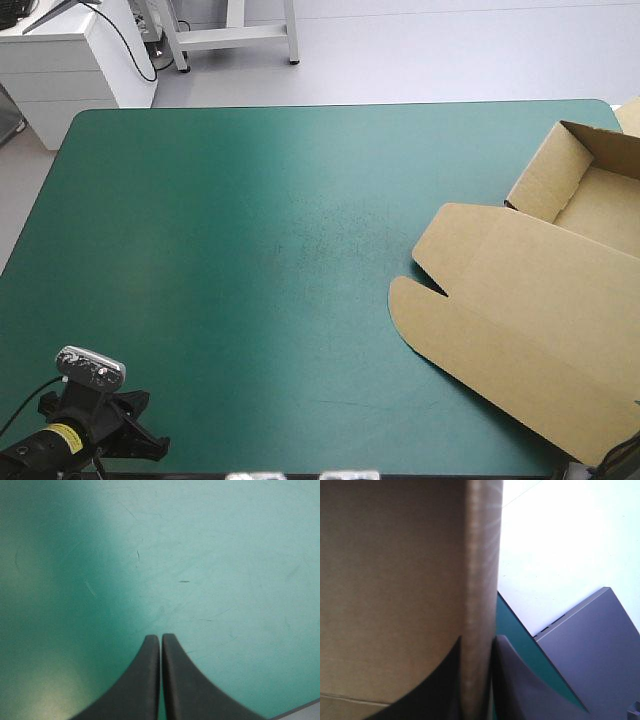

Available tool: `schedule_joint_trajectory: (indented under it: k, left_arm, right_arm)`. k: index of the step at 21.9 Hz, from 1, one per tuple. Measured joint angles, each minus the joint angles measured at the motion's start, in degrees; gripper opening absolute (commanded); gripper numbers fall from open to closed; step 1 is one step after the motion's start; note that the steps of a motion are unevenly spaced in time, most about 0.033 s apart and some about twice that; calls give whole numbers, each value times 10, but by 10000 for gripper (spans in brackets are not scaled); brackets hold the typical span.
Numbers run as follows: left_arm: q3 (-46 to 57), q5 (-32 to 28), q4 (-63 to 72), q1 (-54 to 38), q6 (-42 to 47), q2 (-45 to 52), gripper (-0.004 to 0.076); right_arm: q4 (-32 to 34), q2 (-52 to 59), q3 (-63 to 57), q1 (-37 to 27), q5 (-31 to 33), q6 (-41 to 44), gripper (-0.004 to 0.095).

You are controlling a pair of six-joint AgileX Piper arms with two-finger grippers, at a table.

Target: Fold the box

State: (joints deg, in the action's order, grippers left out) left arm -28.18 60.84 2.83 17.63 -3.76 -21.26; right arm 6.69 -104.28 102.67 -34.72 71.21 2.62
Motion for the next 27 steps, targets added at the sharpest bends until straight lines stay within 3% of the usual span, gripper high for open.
schedule_joint_trajectory:
  k: [3, 11, 18, 24, 27]
  left_arm:
    - [0, 0, 0, 0, -1, 0, -8]
    - [0, 0, 0, 0, -9, 0, -8]
    - [0, 0, 0, 0, -9, 0, -8]
    - [0, 0, 0, 0, -9, 0, -8]
    - [0, -1, 0, 0, -9, 0, -8]
  right_arm:
    - [-8, -2, 0, 0, 0, 1, 335]
    - [-20, 11, 0, 0, 0, 1, 335]
    - [-153, 135, -49, 0, 0, -46, 314]
    - [-168, 298, -173, 57, 3, -72, 13]
    - [-167, 355, -210, 111, 4, -82, -21]
